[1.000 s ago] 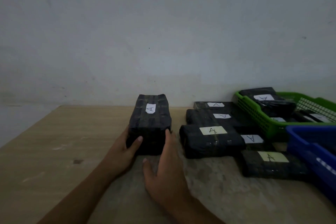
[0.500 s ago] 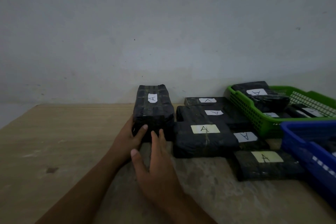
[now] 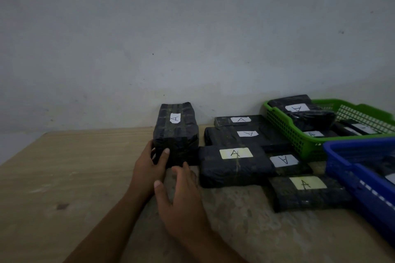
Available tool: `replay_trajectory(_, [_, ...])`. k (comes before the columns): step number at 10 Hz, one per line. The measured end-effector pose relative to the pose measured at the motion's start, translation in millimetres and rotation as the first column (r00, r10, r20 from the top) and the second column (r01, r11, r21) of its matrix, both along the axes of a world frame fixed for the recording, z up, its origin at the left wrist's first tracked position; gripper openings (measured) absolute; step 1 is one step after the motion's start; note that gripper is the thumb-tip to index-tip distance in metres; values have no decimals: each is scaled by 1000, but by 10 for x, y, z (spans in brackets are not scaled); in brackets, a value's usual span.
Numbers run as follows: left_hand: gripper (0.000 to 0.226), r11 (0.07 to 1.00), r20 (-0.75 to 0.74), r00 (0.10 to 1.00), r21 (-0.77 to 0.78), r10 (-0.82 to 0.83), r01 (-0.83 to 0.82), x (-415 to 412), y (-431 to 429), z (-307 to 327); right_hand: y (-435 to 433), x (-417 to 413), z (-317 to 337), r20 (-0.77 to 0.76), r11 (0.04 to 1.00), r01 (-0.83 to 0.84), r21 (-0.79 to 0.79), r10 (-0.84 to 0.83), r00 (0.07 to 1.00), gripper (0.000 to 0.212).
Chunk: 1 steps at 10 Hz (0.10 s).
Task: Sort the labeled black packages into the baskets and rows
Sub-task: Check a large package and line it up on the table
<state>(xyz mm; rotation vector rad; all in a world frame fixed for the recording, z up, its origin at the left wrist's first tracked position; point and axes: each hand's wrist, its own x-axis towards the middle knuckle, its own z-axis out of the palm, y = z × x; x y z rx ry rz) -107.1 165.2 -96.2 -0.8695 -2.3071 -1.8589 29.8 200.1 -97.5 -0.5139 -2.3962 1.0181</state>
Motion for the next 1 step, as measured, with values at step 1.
replay_trajectory(1, [37,999,20,999,17,30,-30,50,-49,1,-23,61,6,-29,1000,-7,-11,6,1000,54])
